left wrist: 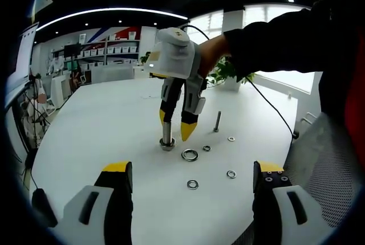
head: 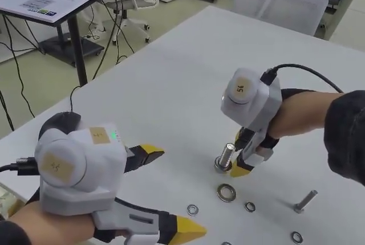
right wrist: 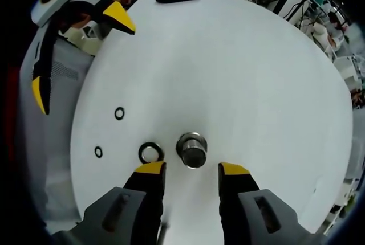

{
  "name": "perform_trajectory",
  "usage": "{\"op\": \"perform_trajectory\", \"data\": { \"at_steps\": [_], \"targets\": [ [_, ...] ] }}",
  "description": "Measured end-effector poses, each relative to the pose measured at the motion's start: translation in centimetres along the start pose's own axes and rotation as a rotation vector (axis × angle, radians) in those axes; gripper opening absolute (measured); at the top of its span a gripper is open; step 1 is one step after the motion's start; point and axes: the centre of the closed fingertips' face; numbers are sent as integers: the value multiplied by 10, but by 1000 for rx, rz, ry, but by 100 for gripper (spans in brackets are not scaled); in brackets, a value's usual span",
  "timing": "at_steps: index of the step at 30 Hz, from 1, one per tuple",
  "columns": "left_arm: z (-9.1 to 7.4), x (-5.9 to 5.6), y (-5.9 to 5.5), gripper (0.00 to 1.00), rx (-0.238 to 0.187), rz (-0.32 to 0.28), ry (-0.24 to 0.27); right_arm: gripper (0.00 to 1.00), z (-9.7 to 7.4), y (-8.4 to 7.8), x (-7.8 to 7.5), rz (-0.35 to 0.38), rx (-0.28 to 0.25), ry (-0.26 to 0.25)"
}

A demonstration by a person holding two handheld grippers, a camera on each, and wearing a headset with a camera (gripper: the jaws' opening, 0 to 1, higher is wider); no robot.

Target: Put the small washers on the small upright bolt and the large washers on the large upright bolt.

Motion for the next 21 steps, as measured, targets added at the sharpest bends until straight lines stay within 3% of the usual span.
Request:
{"op": "perform_trajectory", "data": {
  "at_steps": [11,21],
  "targets": [
    [-1,1,1,87,-1,-1,3,38,-9,-7,9,11,-17,-15],
    [-2,2,3,87,-8,2,4,38,-4,-9,26,24,-30,-6]
  ]
}}
Point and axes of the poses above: the centre of the closed fingertips' face, and the gripper's own axes: z roughly forward along the fingers, x roughly to its left, y roughly out of its top, and after that the axes turned 8 degrees about y, right-handed
